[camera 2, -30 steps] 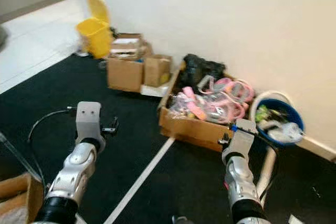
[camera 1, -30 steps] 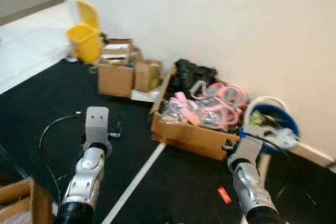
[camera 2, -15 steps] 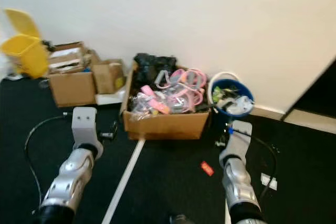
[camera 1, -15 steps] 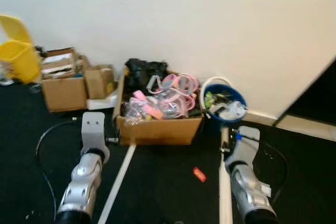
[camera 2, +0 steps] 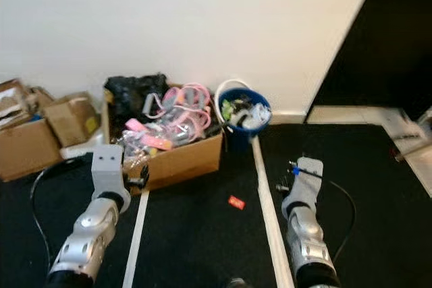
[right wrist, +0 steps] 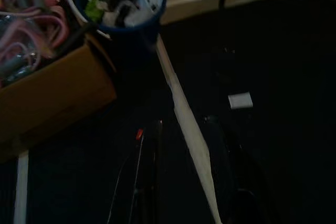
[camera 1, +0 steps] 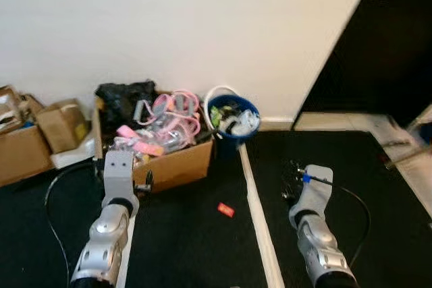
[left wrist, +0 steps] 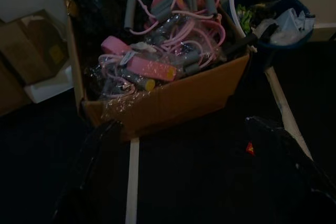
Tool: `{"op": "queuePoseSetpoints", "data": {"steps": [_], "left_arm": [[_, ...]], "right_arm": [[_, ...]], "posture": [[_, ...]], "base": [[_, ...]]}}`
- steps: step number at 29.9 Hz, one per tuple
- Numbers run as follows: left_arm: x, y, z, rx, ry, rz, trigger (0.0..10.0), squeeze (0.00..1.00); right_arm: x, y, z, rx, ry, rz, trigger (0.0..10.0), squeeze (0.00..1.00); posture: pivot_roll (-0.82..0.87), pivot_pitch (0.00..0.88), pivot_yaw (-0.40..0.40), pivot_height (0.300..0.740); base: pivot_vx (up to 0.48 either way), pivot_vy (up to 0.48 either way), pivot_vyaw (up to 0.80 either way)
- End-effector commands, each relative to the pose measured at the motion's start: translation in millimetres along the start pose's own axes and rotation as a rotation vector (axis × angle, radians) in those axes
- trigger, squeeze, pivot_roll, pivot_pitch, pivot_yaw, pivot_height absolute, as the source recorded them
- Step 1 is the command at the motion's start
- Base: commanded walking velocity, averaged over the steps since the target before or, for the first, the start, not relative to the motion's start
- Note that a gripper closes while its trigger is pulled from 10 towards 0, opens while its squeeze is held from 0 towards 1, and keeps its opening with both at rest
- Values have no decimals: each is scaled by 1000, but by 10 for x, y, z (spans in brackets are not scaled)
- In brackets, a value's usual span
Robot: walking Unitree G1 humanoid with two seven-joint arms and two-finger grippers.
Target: Picking trash to rubbish bin
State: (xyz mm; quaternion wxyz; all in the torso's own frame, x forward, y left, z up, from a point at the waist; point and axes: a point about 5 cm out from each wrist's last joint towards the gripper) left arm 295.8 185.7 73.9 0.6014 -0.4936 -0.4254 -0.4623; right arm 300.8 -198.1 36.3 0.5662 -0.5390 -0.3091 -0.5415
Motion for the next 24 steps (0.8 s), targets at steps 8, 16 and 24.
{"op": "queuePoseSetpoints", "data": {"steps": [8, 16, 24], "left_arm": [[-38, -13, -58, -28, -2, 23, 10000, 0], [-51, -18, -65, -25, -13, 20, 10000, 0], [-43, -22, -75, -28, -12, 20, 10000, 0]], "right_arm": [[-36, -18, -52, -17, -10, 16, 10000, 0], [-45, -16, -40, -14, -11, 22, 10000, 0], [-38, -15, -39, -13, -6, 23, 10000, 0]], "posture": [[33, 110, -9, 740], [29, 112, -11, 740], [28, 116, -13, 740]], "base": [[0, 0, -800], [0, 0, -800], [0, 0, -716]]}}
Point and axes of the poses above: a point about 5 cm out from each wrist's last joint towards the gripper, its own y axis pointing out of the wrist towards the gripper, its own x axis along the axis of the wrist's last joint, z = x × y, and after that the axes turned 8 degrees about y, right-handed
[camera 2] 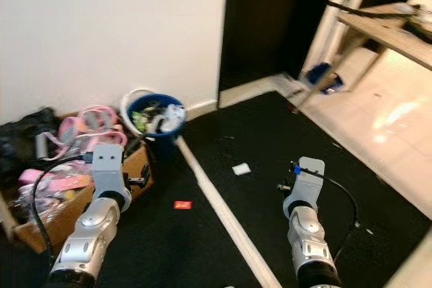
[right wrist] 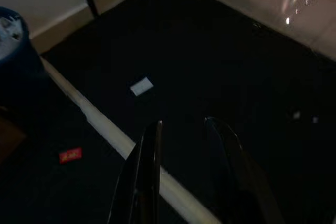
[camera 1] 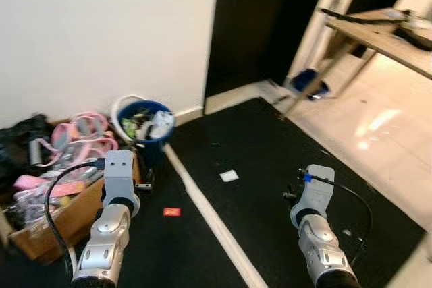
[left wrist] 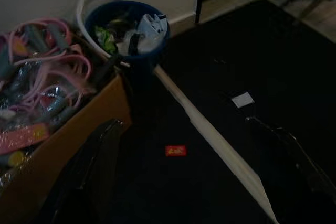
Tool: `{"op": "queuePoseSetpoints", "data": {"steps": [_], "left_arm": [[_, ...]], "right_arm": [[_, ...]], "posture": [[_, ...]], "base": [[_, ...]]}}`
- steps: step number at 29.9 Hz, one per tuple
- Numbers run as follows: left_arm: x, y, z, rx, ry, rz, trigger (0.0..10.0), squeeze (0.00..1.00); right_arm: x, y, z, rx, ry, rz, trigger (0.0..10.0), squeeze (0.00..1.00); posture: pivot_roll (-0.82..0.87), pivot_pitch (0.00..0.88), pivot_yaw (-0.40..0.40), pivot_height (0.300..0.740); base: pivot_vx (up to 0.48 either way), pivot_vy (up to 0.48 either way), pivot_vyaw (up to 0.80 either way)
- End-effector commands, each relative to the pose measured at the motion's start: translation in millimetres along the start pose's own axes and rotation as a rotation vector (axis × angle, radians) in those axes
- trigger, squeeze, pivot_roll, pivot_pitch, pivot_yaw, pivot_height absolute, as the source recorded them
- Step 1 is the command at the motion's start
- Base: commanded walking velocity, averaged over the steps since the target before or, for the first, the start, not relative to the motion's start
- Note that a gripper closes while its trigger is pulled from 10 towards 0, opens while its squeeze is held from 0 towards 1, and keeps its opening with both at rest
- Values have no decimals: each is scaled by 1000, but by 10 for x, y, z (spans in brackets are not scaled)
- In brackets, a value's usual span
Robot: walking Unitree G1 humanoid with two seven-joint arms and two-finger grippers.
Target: Picking trash to rubbish bin
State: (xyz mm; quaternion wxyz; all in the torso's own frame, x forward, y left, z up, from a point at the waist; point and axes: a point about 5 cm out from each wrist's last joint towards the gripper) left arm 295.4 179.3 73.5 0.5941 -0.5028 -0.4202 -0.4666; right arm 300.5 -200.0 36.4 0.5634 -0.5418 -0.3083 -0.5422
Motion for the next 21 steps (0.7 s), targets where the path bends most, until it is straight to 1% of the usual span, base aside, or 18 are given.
{"op": "queuePoseSetpoints", "data": {"steps": [1, 3, 8, 16, 21], "left_arm": [[-53, -15, -12, 1, -35, 25, 10000, 0], [-56, -15, -15, -1, -50, 30, 10000, 0], [-42, -10, -14, -10, -19, 17, 10000, 0], [-30, -15, -23, -10, -23, 9, 10000, 0], [-20, -18, -29, -15, -22, 2, 10000, 0]], "right_arm": [[-48, -17, -16, -5, -2, 26, 10000, 0], [-49, -17, -14, -4, -2, 26, 10000, 0], [-58, -20, -13, -3, 3, 30, 10000, 0], [-58, -23, -24, -7, 6, 33, 10000, 0], [-54, -22, -29, -8, 5, 33, 10000, 0]], "posture": [[29, 115, -11, 740], [29, 115, -11, 740], [28, 115, -12, 740], [27, 121, -13, 740], [28, 117, -14, 740]], "base": [[0, 0, -638], [0, 0, -638], [0, 0, -635], [0, 0, -635], [0, 0, -800]]}}
Point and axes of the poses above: a point about 5 cm out from each wrist's last joint towards the gripper, its own y axis pointing out of the wrist towards the gripper, its own x axis along the axis of the wrist's last joint, z = x × y, and after that the axes turned 8 degrees about y, right-handed
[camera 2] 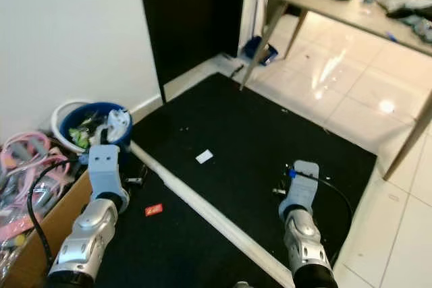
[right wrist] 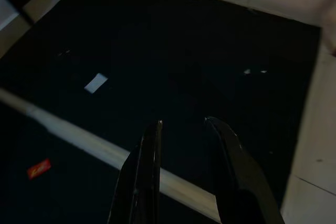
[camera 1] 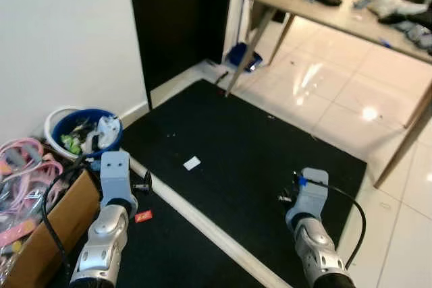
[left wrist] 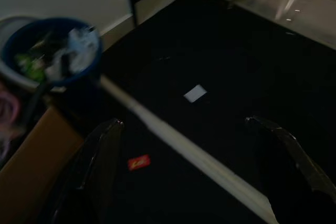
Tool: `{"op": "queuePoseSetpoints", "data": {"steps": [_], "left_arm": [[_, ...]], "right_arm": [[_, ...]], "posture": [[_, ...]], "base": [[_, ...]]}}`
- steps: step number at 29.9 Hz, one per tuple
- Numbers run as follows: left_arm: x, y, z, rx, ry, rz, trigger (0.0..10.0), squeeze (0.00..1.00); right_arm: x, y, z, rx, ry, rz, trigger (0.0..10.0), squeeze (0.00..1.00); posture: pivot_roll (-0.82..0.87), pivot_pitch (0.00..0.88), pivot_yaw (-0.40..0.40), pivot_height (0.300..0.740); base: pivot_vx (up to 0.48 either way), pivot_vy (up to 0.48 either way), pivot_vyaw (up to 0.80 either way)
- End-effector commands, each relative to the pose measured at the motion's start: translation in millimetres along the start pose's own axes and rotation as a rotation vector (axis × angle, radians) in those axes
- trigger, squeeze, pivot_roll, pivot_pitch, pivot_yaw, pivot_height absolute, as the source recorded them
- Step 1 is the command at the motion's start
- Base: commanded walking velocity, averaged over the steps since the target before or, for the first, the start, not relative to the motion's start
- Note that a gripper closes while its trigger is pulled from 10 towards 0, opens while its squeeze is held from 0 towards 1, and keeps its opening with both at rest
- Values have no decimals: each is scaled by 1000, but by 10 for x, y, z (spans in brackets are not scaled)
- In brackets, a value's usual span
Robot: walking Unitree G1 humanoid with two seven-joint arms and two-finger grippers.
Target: Picking trash to rubbish bin
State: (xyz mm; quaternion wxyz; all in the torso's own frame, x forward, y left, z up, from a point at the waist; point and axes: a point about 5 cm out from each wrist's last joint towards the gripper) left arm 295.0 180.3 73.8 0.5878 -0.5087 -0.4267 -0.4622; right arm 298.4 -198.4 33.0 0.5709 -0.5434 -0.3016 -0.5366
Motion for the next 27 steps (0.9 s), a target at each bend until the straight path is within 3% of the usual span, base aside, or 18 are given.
{"op": "queuePoseSetpoints", "data": {"steps": [1, 12, 27], "left_arm": [[-26, -13, -39, -11, 1, 7, 10000, 0], [-21, -18, -44, -16, 8, 1, 10000, 0], [40, -7, -35, -15, 18, -41, 10000, 0]], "right_arm": [[-12, -7, -30, -9, -2, 11, 10000, 0], [-9, -10, -40, -15, 2, 10, 10000, 0], [-8, -3, -44, -16, -13, 17, 10000, 0]], "posture": [[27, 119, -15, 740], [25, 120, -17, 740], [28, 135, -20, 740]], "base": [[0, 0, -800], [0, 0, -788], [0, 0, 0]]}}
Point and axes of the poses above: a point about 5 cm out from each wrist's last joint towards the gripper, its own y axis pointing out of the wrist towards the gripper, its own x axis along the axis of the wrist's last joint, z = x × y, and after that the axes turned 8 degrees about y, right-handed
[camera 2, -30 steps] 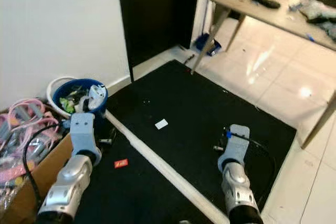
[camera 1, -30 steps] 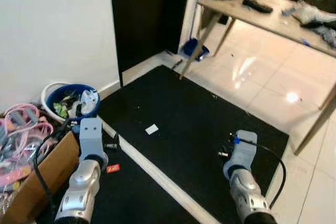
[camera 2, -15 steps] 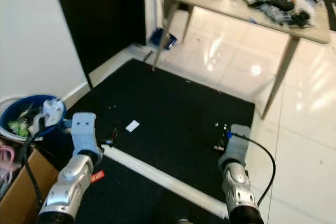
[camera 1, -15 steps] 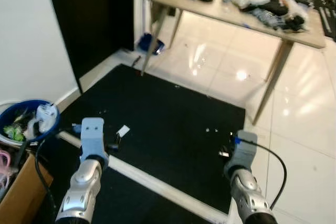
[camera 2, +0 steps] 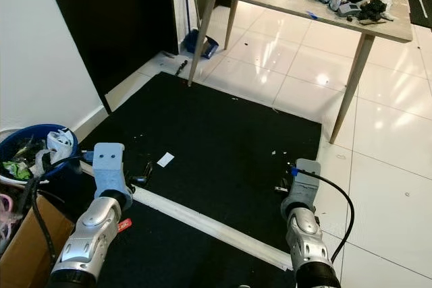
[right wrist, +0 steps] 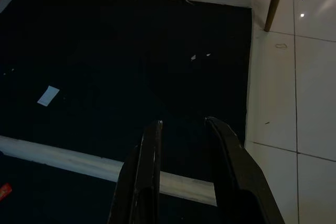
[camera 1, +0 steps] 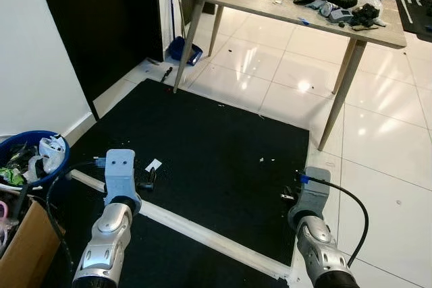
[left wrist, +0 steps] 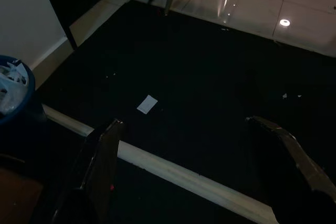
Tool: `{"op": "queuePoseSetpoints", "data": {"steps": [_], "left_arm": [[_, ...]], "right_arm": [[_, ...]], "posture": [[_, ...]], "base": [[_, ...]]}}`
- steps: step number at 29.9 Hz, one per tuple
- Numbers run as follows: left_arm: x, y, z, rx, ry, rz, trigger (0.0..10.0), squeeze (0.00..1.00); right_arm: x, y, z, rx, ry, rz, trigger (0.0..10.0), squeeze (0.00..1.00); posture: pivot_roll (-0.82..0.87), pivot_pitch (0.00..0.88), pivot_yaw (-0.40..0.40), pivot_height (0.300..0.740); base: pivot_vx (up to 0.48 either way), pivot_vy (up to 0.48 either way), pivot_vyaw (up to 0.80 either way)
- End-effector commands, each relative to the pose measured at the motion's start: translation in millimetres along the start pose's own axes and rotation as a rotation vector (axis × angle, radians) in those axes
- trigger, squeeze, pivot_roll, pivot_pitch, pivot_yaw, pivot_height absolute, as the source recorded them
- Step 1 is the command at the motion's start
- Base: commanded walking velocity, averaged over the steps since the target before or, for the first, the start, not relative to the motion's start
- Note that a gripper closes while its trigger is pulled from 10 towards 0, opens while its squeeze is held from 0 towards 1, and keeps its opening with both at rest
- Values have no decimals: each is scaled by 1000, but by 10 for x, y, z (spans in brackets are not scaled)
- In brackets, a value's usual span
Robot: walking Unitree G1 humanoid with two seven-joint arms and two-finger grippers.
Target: Picking trash to rubbish bin
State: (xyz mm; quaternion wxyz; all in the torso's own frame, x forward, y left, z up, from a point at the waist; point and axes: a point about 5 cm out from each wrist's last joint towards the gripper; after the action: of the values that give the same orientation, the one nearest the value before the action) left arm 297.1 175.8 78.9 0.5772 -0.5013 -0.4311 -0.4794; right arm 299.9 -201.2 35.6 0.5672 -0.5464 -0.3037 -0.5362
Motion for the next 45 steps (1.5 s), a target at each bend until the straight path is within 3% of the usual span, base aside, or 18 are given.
{"op": "queuePoseSetpoints", "data": {"steps": [1, 37, 45], "left_arm": [[-16, -13, 3, -3, 8, -1, 10000, 0], [1, 0, -35, -10, 5, -9, 10000, 0], [8, 8, -45, -13, 4, -12, 10000, 0]], "right_arm": [[-44, -12, -26, -11, -4, 22, 10000, 0], [-27, -7, -29, -15, 5, 18, 10000, 0], [-7, -2, -40, -20, 14, 11, 10000, 0]], "posture": [[28, 137, -19, 740], [25, 149, -14, 740], [24, 147, -15, 740]], "base": [[0, 0, 0], [271, 0, 0], [277, 0, -480]]}}
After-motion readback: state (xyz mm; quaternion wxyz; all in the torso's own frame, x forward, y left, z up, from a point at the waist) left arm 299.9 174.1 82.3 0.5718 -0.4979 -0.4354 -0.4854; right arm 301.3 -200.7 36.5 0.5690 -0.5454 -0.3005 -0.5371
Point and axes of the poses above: a point about 5 cm out from each wrist's last joint towards the gripper, its own y axis pointing out of the wrist towards the gripper, its own x axis along the axis of the wrist's last joint, z = x × y, and after that the axes turned 8 degrees about y, right-handed
